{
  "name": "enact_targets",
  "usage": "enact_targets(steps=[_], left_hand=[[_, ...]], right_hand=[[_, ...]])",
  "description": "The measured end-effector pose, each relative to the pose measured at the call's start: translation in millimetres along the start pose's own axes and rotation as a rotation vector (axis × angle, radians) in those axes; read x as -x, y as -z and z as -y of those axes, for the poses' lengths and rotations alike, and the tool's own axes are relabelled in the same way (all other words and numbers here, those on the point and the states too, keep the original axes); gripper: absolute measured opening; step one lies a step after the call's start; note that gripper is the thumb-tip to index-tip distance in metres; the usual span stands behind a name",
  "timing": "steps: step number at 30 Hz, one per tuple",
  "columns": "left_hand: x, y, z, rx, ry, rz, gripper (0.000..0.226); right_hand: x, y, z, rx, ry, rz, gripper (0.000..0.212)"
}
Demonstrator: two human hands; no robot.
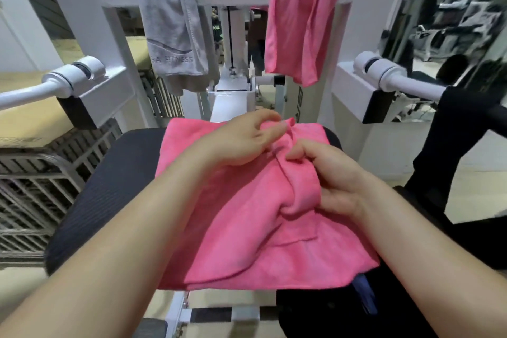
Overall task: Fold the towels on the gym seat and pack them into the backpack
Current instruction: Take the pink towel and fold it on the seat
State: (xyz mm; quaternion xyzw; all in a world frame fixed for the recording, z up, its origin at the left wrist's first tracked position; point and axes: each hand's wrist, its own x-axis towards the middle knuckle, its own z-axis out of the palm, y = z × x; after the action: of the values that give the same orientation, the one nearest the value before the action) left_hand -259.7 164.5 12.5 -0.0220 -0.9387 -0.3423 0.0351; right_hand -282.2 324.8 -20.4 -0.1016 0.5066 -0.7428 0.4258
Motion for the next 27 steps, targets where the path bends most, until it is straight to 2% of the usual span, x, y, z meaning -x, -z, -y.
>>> enact_targets(steps=[2,5,8,10,12,14,17,22,27], left_hand=[[13,-9,-12,-0.118,-0.059,-0.065,0.043],[53,-20,-33,-0.084,-0.231,-0.2,0.012],[96,-32,-49,-0.112,-0.186,-0.058,0.021],[110,-45,-45,-0.311,-0.146,0.023,0.022],[116,-57,-38,-0.461,-0.179,0.014,0.035],[119,-66,-30,-0.494,-0.202,-0.025,0.046],[123,-71,-23,-0.502,-0.198,-0.106,0.052],[125,-80,-21,-0.559,-0.323,-0.269,0.033],[126,-98,-36,-0.558,-0.367,-0.294,0.033]], right_hand=[[5,6,-2,-0.013,0.076,-0.001,0.061],[19,11,0,0.119,0.137,-0.008,0.055],[40,15,3,0.395,0.138,0.002,0.055],[53,17,2,0.529,0.126,-0.017,0.071],[58,19,-2,0.744,0.167,-0.065,0.096],[57,21,-9,0.883,0.252,-0.139,0.101],[55,21,-17,0.84,0.344,-0.29,0.095],[69,23,-22,0.703,0.332,-0.313,0.088],[122,34,-27,1.017,0.385,-0.297,0.092]])
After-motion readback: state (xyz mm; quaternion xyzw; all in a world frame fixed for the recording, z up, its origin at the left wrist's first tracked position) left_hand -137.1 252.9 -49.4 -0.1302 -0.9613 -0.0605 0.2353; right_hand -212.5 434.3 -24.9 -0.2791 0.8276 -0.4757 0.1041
